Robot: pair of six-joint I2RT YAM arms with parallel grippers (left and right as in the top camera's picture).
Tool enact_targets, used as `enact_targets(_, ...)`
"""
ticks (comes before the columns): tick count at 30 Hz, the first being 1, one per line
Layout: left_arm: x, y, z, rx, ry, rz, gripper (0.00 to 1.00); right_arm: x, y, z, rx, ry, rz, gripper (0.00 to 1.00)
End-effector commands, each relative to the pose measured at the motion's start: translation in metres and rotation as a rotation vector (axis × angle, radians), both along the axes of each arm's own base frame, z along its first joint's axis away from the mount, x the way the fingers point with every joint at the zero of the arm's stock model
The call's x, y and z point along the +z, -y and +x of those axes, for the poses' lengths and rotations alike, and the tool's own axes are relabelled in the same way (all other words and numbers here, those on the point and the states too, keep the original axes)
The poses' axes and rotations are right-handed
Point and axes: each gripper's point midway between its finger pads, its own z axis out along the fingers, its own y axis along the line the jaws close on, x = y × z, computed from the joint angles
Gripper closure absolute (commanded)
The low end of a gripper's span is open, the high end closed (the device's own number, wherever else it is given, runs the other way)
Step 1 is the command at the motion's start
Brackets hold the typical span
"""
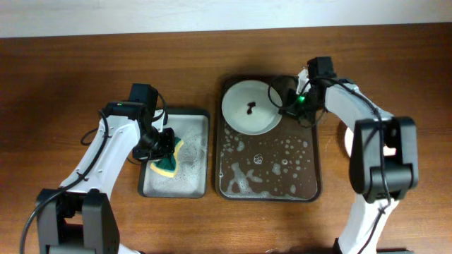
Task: Clean dirty plates on tray and stack at the side
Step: 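Drag the last white plate to the tray center with the right gripper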
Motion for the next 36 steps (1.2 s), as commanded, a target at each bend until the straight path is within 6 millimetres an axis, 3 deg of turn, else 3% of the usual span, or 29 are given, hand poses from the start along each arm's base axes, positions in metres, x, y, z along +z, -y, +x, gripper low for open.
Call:
enact_targets(1,0.003,0.002,0.0,-0.016,0.009,-0.012,1.0,0.088,0.015,-0.01,0.012,0.146,-0.099,0.96)
enact_targets(3,0.003,0.002,0.0,-0.016,0.009,-0.011,1.0,0.118,0.029,-0.039,-0.012,0.123,-0.173,0.96)
enact_targets(5,0.003,0.002,0.0,-0.016,0.008,-0.011,1.0,0.135,0.033,-0.077,-0.002,0.052,-0.194,0.96)
enact_targets(6,0.003,0.002,0.0,-0.016,0.008,-0.011,1.0,0.136,0.035,-0.118,0.016,-0.075,-0.201,0.96)
enact_targets(7,0.003,0.002,0.0,-0.016,0.008,-0.011,1.0,0.132,0.036,-0.129,0.024,-0.12,-0.204,0.96)
enact_targets(8,0.003,0.002,0.0,-0.016,0.008,-0.011,1.0,0.119,0.036,-0.147,0.034,-0.194,-0.207,0.96)
enact_targets(10,0.003,0.002,0.0,-0.016,0.008,-0.011,1.0,0.074,0.033,-0.171,0.042,-0.274,-0.182,0.96)
enact_targets(12,0.003,0.002,-0.001,-0.016,0.005,-0.011,1.0,0.043,0.019,-0.175,0.091,-0.232,-0.107,0.96)
enact_targets(14,0.003,0.002,-0.001,-0.016,0.005,-0.011,1.0,0.016,0.019,-0.175,0.145,-0.158,-0.13,0.96)
enact_targets(15,0.003,0.002,-0.001,-0.016,0.005,-0.011,1.0,0.009,0.023,-0.177,0.162,-0.147,-0.155,0.92)
enact_targets(16,0.003,0.002,-0.001,-0.016,0.005,-0.011,1.0,0.012,0.024,-0.175,0.201,-0.118,-0.169,0.73)
enact_targets(17,0.003,0.002,-0.001,-0.016,0.005,-0.011,1.0,0.025,0.026,-0.169,0.227,-0.074,-0.186,0.62)
enact_targets(18,0.003,0.002,-0.001,-0.016,0.005,-0.011,1.0,0.044,0.026,-0.164,0.242,-0.022,-0.194,0.57)
enact_targets(22,0.003,-0.003,0.005,-0.015,0.029,0.017,1.0,0.146,0.034,-0.159,0.203,0.232,-0.255,0.52)
enact_targets(25,-0.001,-0.005,0.019,-0.012,0.088,0.033,1.0,0.197,0.034,-0.171,0.169,0.416,-0.256,0.41)
enact_targets(27,-0.016,-0.004,0.022,-0.013,0.119,0.029,1.0,0.208,0.034,-0.182,0.165,0.448,-0.255,0.38)
enact_targets(28,-0.036,-0.001,0.015,0.004,0.123,0.02,1.0,0.207,0.035,-0.188,0.168,0.432,-0.255,0.38)
enact_targets(31,-0.06,0.004,0.005,-0.002,0.133,0.01,1.0,0.199,0.035,-0.194,0.175,0.38,-0.253,0.38)
enact_targets(33,-0.069,0.007,0.001,-0.014,0.14,0.008,0.82,0.192,0.035,-0.193,0.179,0.351,-0.252,0.39)
enact_targets(34,-0.068,0.007,0.001,-0.015,0.14,0.009,0.47,0.189,0.035,-0.192,0.181,0.335,-0.25,0.38)
enact_targets(36,-0.06,0.008,0.005,-0.015,0.141,0.007,0.31,0.185,0.034,-0.192,0.185,0.315,-0.247,0.39)
